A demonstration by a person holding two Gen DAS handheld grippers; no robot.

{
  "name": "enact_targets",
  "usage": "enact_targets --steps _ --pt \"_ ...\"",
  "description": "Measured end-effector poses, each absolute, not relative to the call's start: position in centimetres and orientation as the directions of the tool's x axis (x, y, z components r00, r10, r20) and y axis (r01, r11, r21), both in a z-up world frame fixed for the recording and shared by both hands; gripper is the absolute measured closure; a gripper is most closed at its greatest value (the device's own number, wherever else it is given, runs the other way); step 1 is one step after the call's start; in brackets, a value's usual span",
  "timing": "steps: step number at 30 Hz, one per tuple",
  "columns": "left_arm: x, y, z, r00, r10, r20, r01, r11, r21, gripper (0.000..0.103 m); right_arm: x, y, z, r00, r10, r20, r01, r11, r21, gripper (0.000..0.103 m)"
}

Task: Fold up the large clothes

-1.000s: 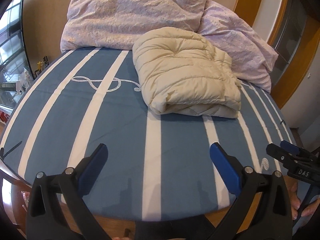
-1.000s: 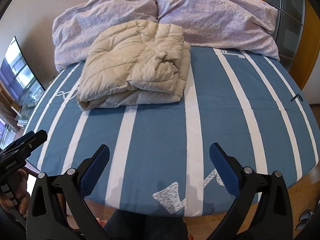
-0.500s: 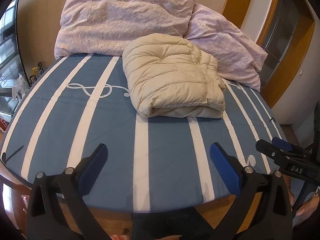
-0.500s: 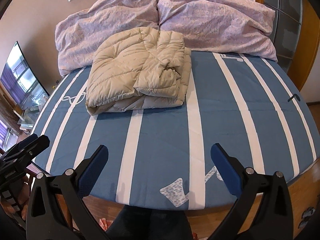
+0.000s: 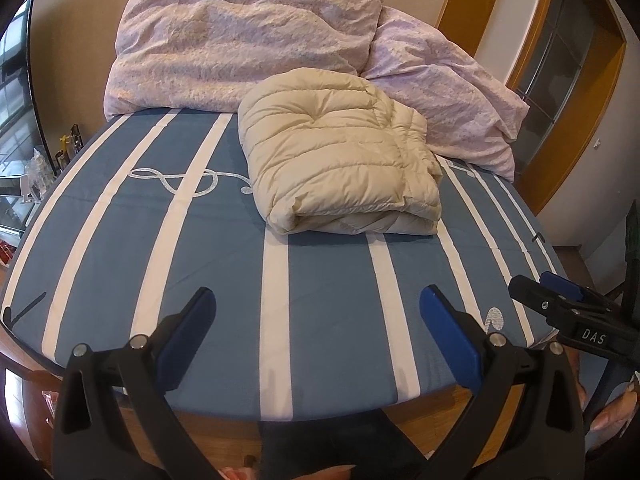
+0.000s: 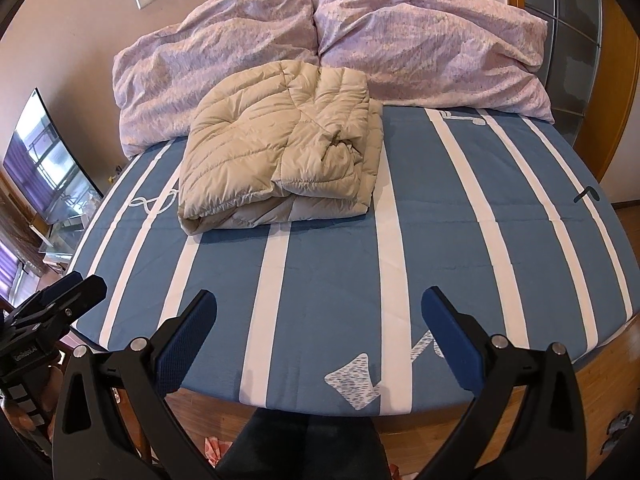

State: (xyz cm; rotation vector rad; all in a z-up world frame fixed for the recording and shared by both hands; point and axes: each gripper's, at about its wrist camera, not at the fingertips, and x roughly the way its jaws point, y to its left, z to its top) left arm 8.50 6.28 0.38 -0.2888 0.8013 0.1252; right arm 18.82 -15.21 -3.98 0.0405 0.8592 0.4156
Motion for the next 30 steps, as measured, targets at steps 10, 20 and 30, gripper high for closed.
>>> enact_targets --steps 10,20,30 --pt "8.6 5.9 0.8 0.697 -0.013 -0.717 -0.202 0.956 -0.213 0.002 18.6 -15.1 -3.5 0.578 0.379 -0.722 -0.346 0.916 0.204 0.001" --pt "8.7 5.7 1.1 0.7 -0.014 -0.714 -0.2 0.956 -0.214 0.002 18.4 -14.7 -2.8 0.571 0.4 -0.717 -0.364 0.906 0.216 0.001" --pt "8.8 5.7 1.3 0.706 -0.017 -0.708 -0.194 0.957 -0.216 0.002 18.3 -14.6 -2.5 0.575 0.4 -0.714 -0.364 0.906 0.214 0.001"
